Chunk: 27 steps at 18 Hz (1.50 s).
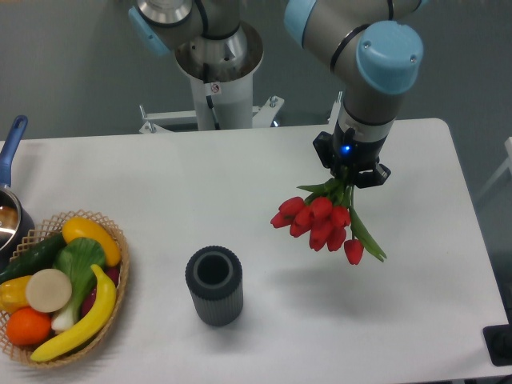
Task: Insert the flowers into the vase
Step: 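Carry the red tulip bunch with the gripper over the grey vase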
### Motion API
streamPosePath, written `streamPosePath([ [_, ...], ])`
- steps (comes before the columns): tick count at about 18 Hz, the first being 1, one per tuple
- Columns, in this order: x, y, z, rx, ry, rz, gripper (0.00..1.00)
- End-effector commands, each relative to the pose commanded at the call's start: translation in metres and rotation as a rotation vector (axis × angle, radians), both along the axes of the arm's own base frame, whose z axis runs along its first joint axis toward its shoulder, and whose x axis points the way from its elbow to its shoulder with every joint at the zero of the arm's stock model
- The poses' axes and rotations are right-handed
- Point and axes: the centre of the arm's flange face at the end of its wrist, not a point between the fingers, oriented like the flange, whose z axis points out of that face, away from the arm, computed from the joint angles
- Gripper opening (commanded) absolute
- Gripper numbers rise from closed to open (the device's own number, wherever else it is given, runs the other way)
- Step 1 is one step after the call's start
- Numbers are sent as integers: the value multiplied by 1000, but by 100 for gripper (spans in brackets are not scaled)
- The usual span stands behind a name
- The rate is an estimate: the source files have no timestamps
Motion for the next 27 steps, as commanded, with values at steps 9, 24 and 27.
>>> streamPosePath([
  [9, 12, 3, 11, 47, -12, -6, 6],
  [24, 35, 48, 74, 697, -200, 129, 4],
  [27, 33, 60, 75, 821, -299, 124, 4],
])
